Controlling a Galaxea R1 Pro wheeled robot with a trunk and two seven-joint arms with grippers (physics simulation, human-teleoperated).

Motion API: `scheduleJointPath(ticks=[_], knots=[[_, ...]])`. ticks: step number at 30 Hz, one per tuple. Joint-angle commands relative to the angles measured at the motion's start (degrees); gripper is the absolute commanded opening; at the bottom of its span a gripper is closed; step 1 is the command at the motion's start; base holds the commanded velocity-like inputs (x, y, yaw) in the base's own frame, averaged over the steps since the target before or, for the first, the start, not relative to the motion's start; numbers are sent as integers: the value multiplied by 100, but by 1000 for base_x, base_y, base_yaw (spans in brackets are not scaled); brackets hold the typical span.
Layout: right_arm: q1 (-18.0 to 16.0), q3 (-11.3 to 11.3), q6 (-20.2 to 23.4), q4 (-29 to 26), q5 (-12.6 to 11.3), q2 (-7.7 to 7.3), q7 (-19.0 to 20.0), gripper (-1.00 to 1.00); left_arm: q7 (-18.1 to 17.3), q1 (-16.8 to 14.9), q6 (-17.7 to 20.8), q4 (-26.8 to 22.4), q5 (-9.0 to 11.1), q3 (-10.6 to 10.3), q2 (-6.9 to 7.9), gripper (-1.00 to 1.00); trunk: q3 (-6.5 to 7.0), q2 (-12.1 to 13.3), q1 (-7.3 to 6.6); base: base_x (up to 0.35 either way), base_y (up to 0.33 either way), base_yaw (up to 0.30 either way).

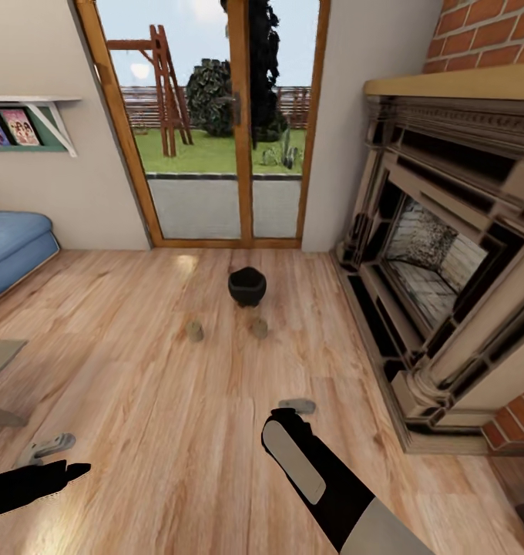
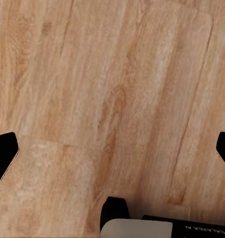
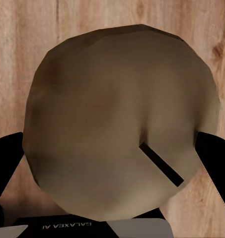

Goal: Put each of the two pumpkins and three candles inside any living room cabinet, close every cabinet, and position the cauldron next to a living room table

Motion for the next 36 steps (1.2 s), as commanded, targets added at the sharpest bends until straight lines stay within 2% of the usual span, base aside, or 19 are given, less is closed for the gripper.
scheduleJointPath(ticks=[1, 13, 24, 36], knots=[[-2, 0, 2, 0, 7, 0, 1, -100, 3, 0, -3, 0, -1, -3, -2, 100, 9, 0, 0, 330, 49, 148], [-2, 1, 2, 0, 6, 0, 8, -100, 6, 0, -6, 0, -1, -5, -5, 100, 100, 0, 0, 330, 6, 19], [0, 1, 2, 0, 6, 0, 10, -100, 6, 0, -6, 0, -1, -5, -5, 100, 103, 0, 0, 331, 5, 0], [0, 1, 2, 8, 6, 0, 10, -100, 6, 0, -6, 0, 4, -13, -5, 100, 70, 0, 0, 326, 130, -84]])
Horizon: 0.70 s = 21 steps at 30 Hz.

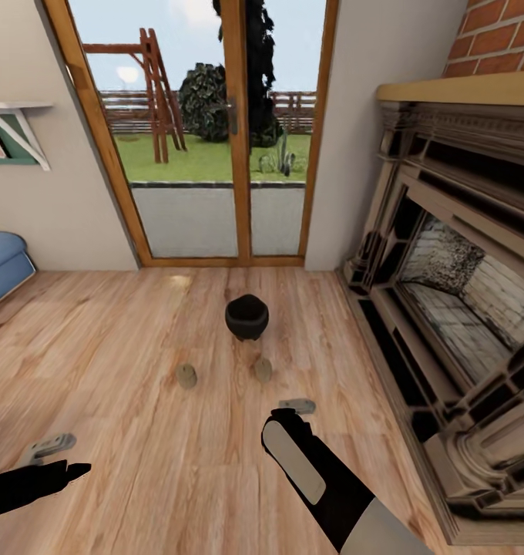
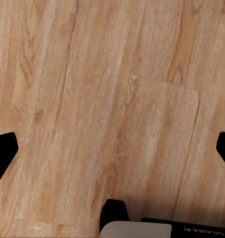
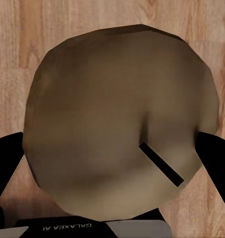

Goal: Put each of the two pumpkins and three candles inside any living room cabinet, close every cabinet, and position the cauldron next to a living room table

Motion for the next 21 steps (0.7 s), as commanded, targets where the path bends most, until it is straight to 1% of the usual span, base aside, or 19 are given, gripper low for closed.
scheduleJointPath(ticks=[1, 4, 6, 18, 21], knots=[[-2, 0, 2, 0, 9, 0, 1, -100, 0, 0, 0, 0, 1, -1, 0, 100, -2, 0, 0, 322, 52, -32], [-3, 0, 2, 0, 9, 0, 1, -100, 0, 0, 0, 0, 3, -2, 0, 100, -4, 0, 0, 322, 15, -14], [-2, 0, 2, 0, 9, 0, 3, -100, 3, 0, -3, 0, 0, -3, 0, 100, -5, 0, 0, 308, -100, -4], [9, 28, -10, 16, 16, 0, 9, -100, 9, 0, -9, 0, -4, -11, -15, 100, -5, 0, 0, 285, -214, 0], [12, 39, -105, 25, 30, 0, 10, -100, 9, 0, -9, 0, -5, -18, -15, 100, -5, 0, 0, 282, -220, 0]])
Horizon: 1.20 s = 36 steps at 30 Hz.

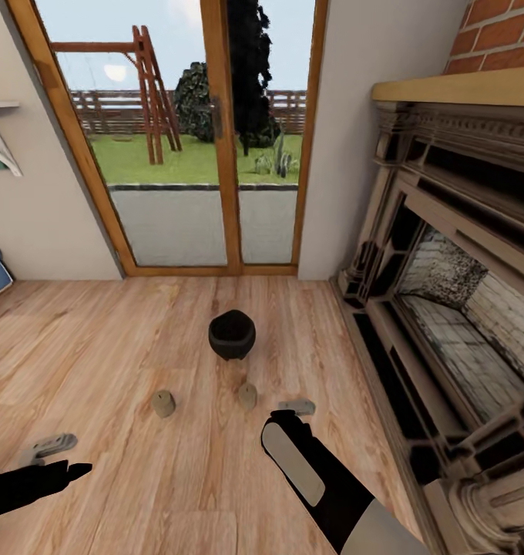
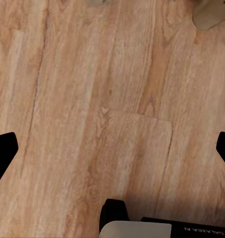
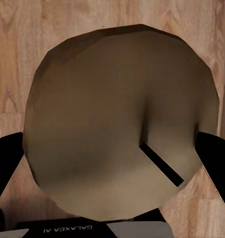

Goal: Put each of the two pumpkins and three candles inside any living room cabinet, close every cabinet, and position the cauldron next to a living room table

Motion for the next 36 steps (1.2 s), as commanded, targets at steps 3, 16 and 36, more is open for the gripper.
scheduleJointPath(ticks=[3, 16, 36], knots=[[1, 4, -26, 0, 2, 0, 1, -100, 0, 0, 0, 0, 0, -1, -1, 100, 0, 0, 0, 295, -114, 0], [0, -3, -35, -8, -9, 0, 1, -100, 0, 0, 0, 0, 0, -1, 6, 100, 46, 0, 0, 327, -9, 9], [1, -4, -35, -8, -18, 0, 1, -100, -12, 0, 0, 0, 8, -1, 6, 100, 233, 0, 0, 252, 3, 1]])
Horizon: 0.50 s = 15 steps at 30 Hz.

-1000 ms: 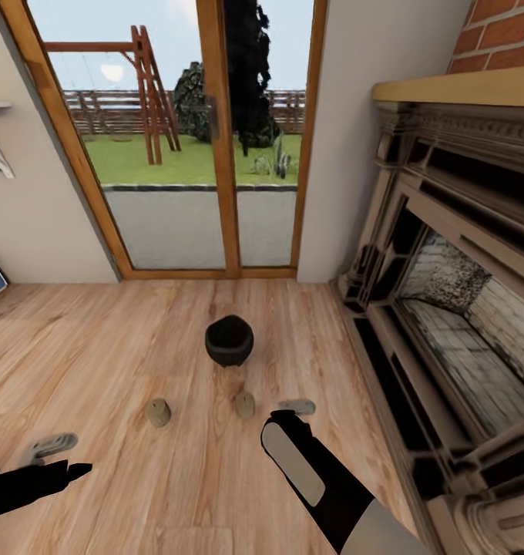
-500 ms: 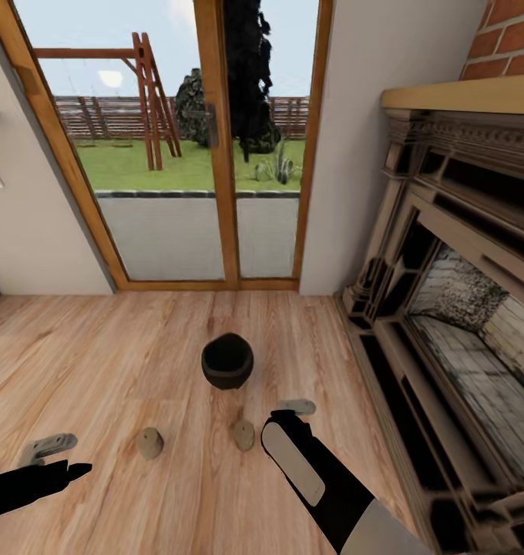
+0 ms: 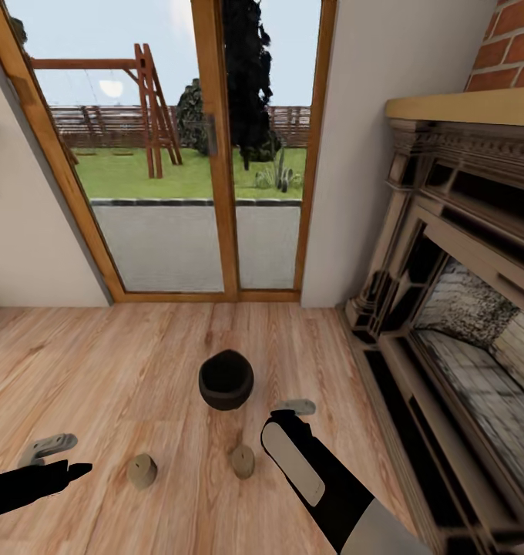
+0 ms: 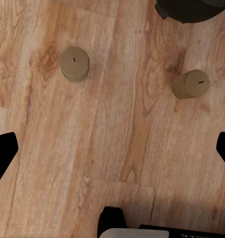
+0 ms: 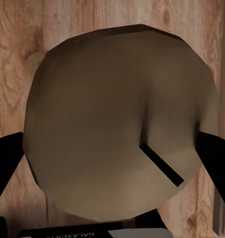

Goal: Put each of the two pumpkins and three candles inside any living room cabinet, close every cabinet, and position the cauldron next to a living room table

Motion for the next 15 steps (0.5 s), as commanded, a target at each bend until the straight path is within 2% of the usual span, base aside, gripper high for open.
scheduleJointPath(ticks=[1, 10, 15], knots=[[0, 0, -1, 0, -1, 0, 1, -100, 2, 0, 0, 0, -3, 2, 0, 100, 8, 0, 0, 233, 76, 23], [-2, 0, -1, 0, -1, 0, 1, -100, 3, 0, 0, 0, -9, 7, 0, 100, 22, 0, 0, 281, 115, 5], [0, 0, -1, 0, -1, 0, 1, -100, 3, 0, 0, 0, -9, 1, 0, 100, 23, 0, 0, 259, 184, 0]])
